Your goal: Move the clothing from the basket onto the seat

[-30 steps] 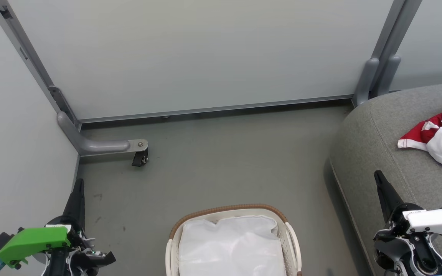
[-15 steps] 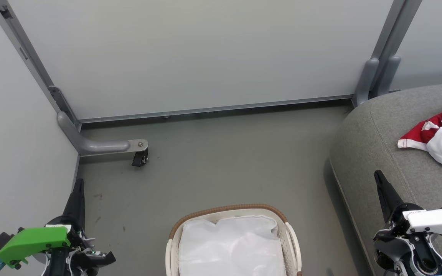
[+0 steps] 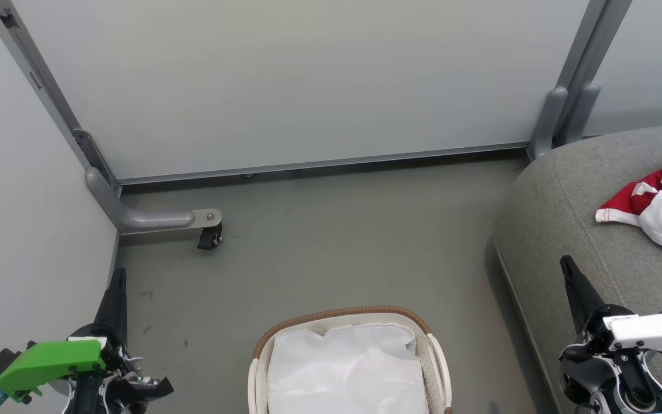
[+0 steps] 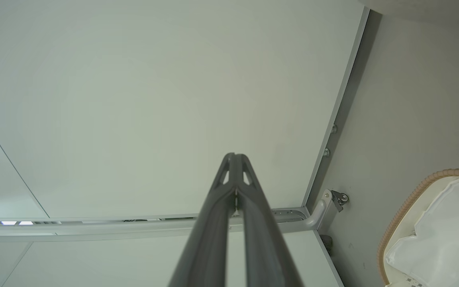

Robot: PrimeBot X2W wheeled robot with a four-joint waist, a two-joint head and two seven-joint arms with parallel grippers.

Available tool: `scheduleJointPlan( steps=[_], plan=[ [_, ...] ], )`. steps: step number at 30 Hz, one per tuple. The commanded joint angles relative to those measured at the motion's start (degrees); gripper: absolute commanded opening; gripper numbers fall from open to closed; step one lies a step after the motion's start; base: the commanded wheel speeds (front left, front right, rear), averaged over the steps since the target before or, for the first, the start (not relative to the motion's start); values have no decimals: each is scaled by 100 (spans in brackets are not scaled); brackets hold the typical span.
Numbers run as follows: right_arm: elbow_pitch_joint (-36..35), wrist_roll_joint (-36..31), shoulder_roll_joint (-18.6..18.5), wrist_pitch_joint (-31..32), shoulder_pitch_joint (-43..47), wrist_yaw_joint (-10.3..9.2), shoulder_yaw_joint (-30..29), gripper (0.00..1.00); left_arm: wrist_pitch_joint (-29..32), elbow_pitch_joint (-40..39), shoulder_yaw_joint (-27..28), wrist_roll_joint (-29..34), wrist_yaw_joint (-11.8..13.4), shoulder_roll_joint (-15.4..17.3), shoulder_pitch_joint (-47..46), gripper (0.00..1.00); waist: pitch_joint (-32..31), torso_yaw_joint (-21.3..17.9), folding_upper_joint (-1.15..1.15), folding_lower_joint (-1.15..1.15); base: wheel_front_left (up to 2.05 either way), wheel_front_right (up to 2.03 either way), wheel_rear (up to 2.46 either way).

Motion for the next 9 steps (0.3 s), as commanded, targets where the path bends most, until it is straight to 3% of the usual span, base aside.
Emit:
scheduleJointPlan(
  steps=[1, 9],
  plan=[
    [-19, 20, -32, 7, 17, -2, -8, 0, 15, -7, 12, -18, -21, 38, -54, 0, 0, 0, 0, 0, 0, 0, 0],
    [-19, 20, -32, 7, 17, -2, -8, 0, 15, -7, 12, -18, -21, 38, -54, 0, 0, 0, 0, 0, 0, 0, 0]
  ],
)
